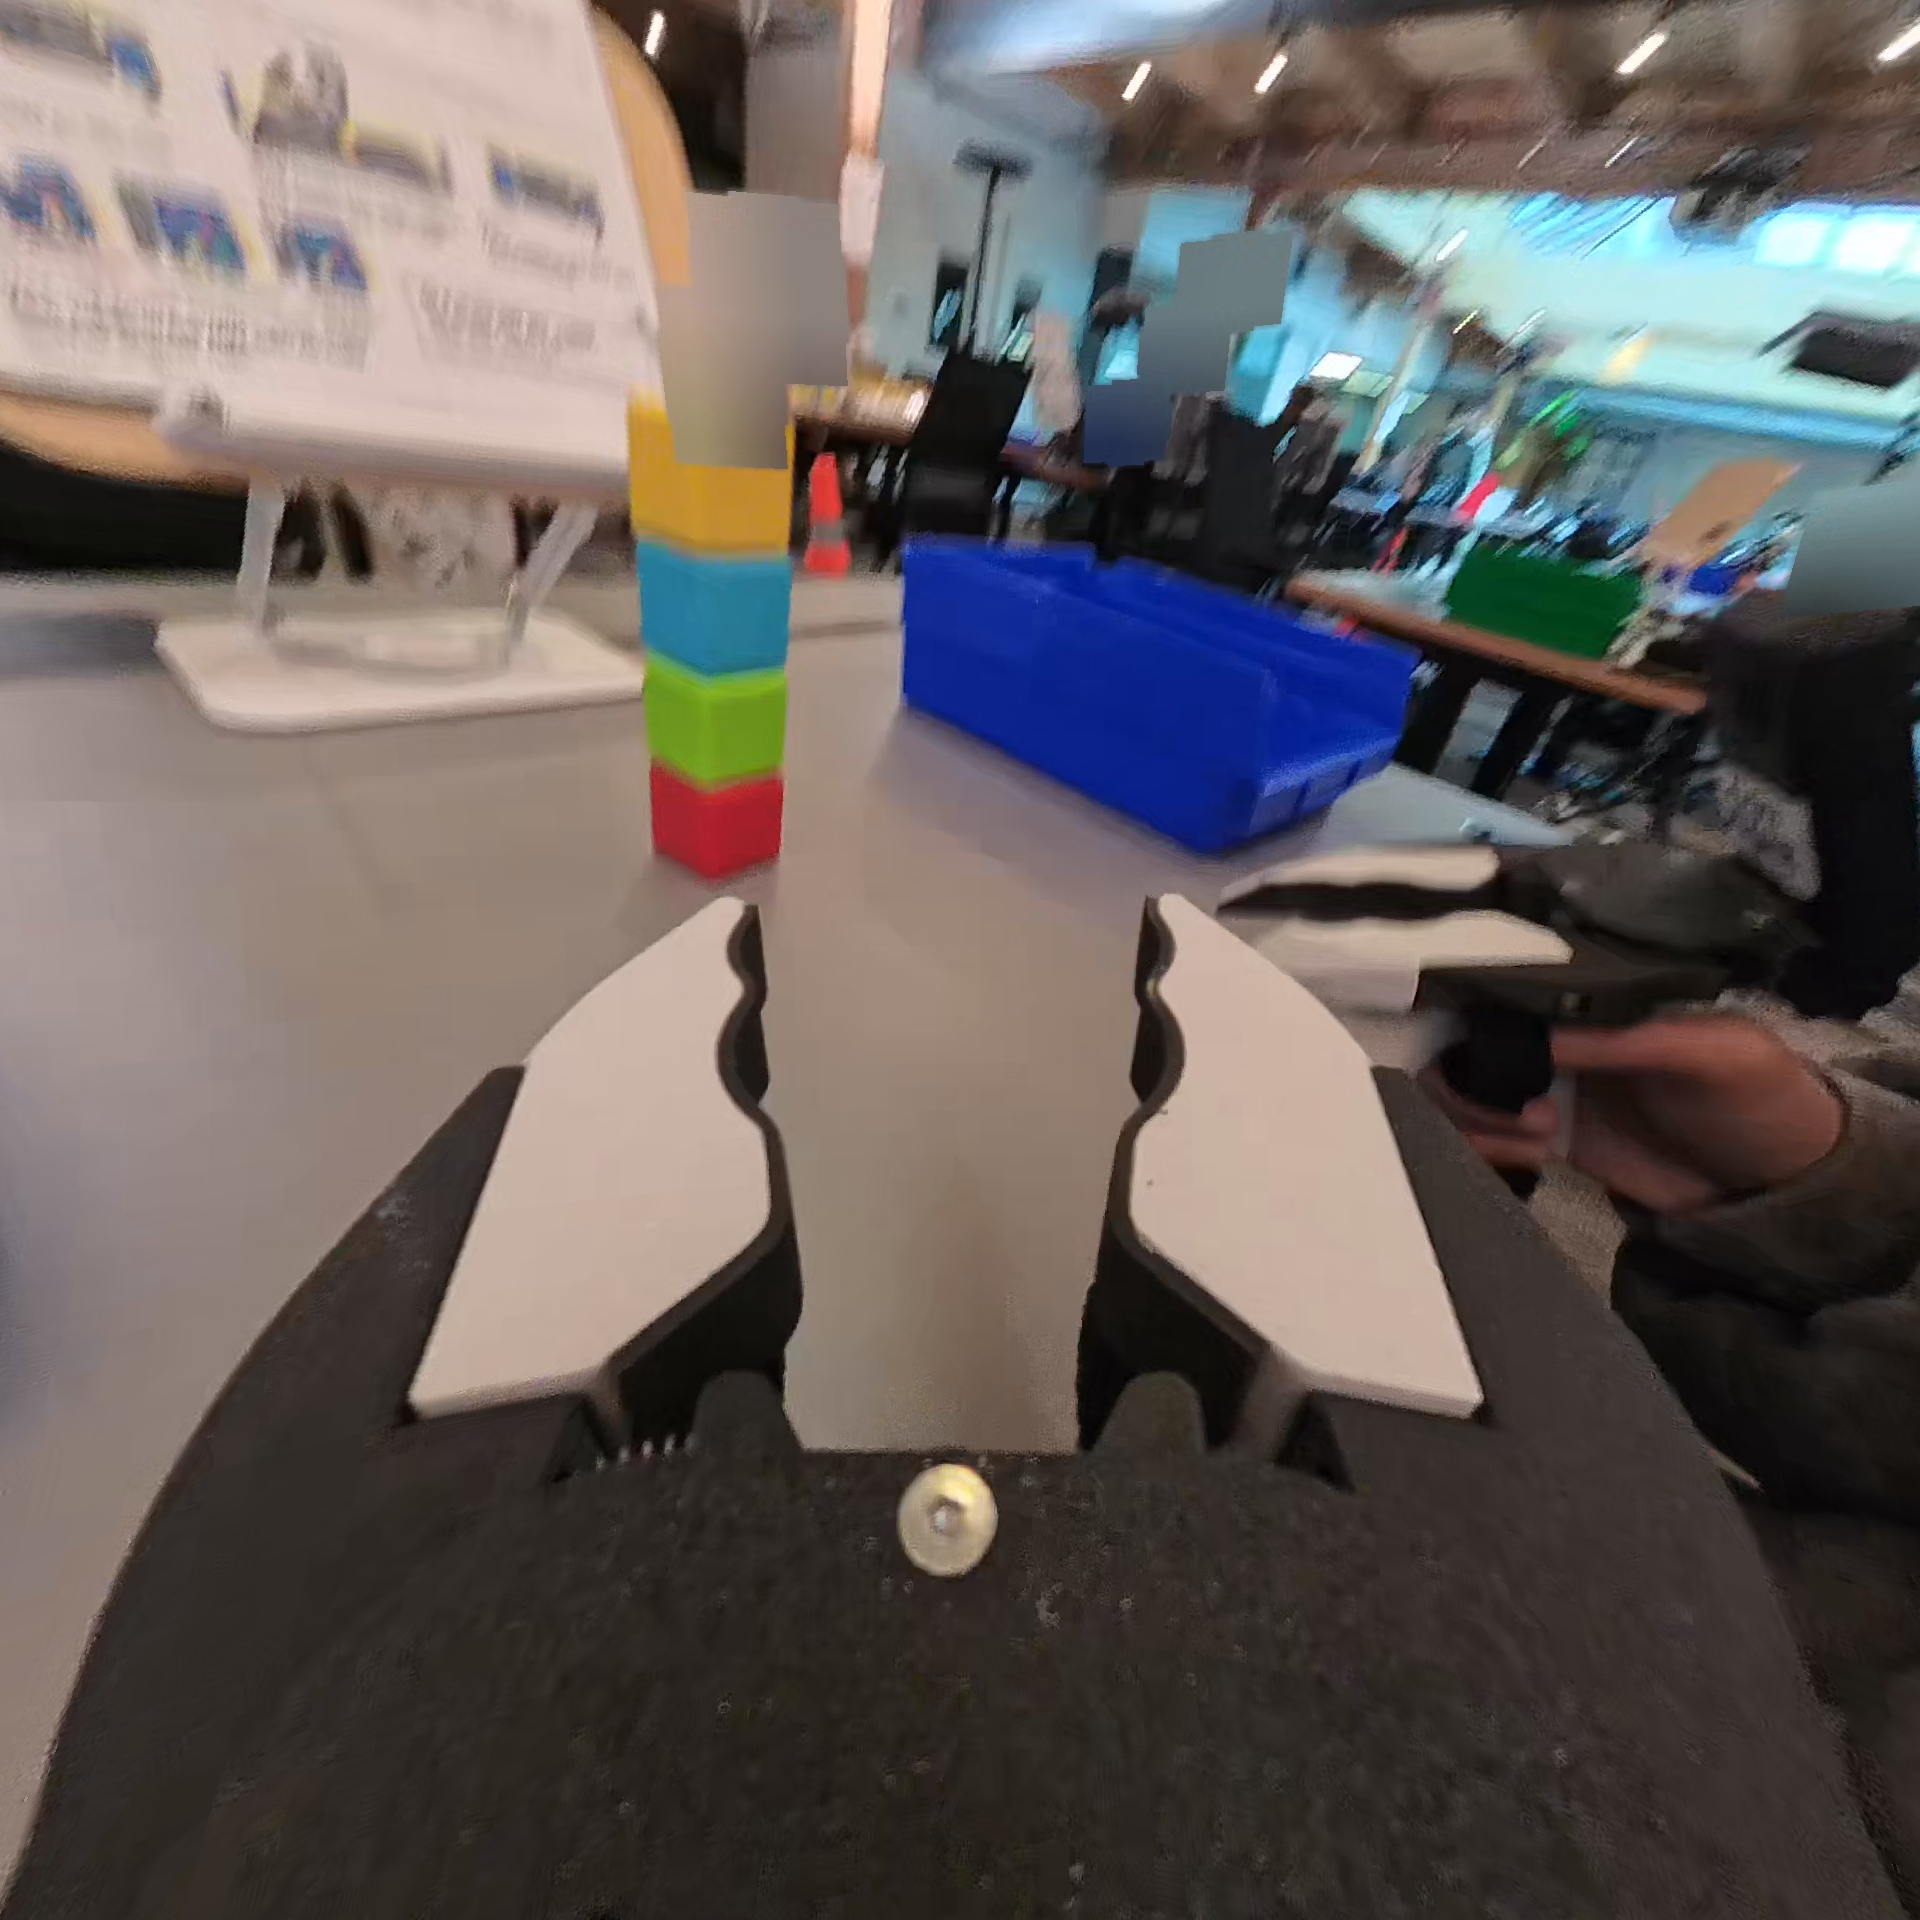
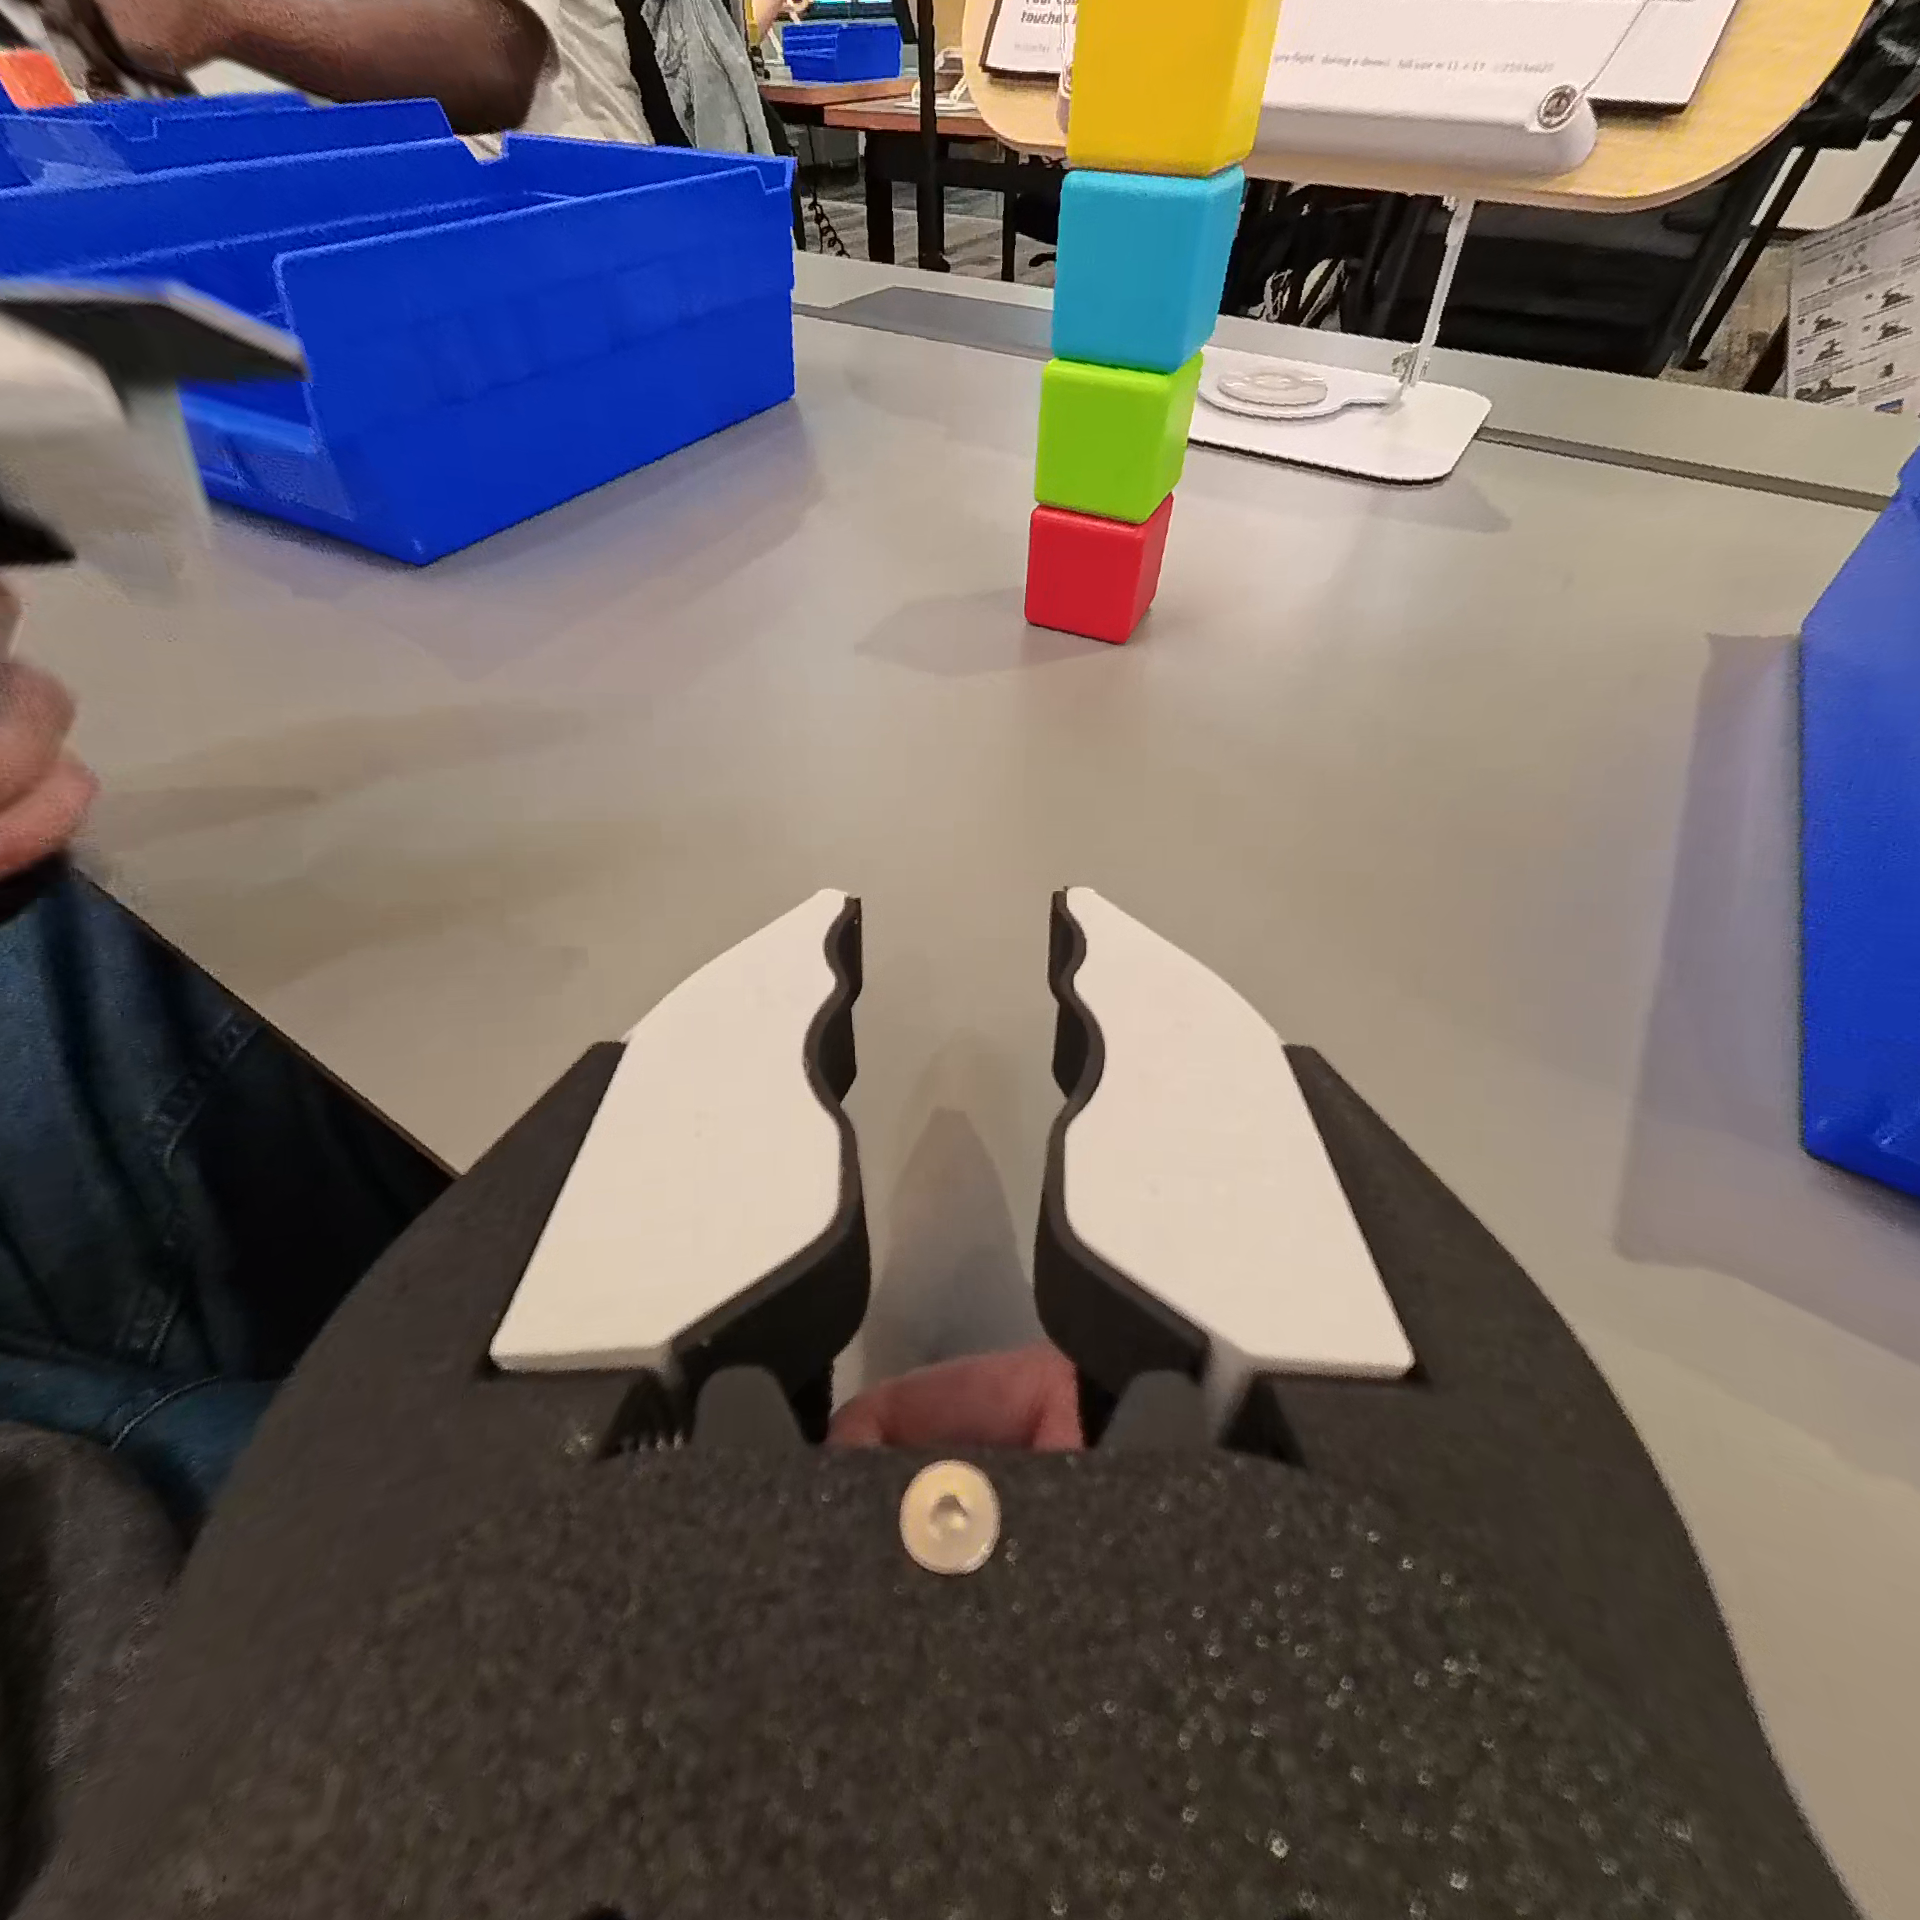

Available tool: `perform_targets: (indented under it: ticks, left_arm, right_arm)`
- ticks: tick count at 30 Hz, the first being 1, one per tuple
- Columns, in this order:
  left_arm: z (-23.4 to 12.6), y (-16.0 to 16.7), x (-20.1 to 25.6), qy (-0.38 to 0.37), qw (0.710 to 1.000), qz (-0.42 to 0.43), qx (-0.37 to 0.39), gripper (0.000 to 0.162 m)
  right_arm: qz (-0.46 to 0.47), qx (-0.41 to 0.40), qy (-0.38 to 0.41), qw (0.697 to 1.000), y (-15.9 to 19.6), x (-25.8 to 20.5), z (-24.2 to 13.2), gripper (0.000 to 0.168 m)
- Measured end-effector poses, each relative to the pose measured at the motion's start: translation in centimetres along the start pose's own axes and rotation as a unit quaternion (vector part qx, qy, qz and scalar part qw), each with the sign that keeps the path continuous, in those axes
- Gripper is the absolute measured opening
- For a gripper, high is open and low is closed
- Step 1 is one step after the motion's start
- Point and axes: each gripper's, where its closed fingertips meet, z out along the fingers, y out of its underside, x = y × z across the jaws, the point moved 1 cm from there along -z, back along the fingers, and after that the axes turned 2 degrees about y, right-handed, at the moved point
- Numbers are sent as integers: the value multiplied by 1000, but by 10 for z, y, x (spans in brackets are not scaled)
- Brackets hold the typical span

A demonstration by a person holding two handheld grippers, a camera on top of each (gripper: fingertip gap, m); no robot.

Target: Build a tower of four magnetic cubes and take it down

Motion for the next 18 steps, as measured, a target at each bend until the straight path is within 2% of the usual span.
perform_targets:
  ticks: [3,5,7,8,11,14,15,18]
  left_arm:
    - [29,-35,-5,85,994,22,72,71]
    - [60,-46,-19,122,990,33,62,71]
    - [97,-44,-40,148,987,60,24,75]
    - [115,-38,-52,160,984,75,-4,72]
    - [163,-29,-94,162,984,62,-36,70]
    - [191,-25,-111,198,978,40,-47,73]
    - [198,-23,-111,209,975,47,-53,79]
    - [213,-19,-108,231,967,84,-63,81]
  right_arm:
    - [3,2,-2,1000,-1,0,-1,34]
    - [7,4,-6,1000,-2,-1,-1,34]
    - [5,4,-7,1000,-2,-1,-2,34]
    - [5,4,-8,1000,-2,-1,-2,34]
    - [5,6,-11,1000,-2,-2,-3,34]
    - [6,8,-13,1000,-3,-1,-3,34]
    - [7,8,-14,1000,-3,-1,-3,34]
    - [7,6,-18,1000,-2,-2,-3,34]
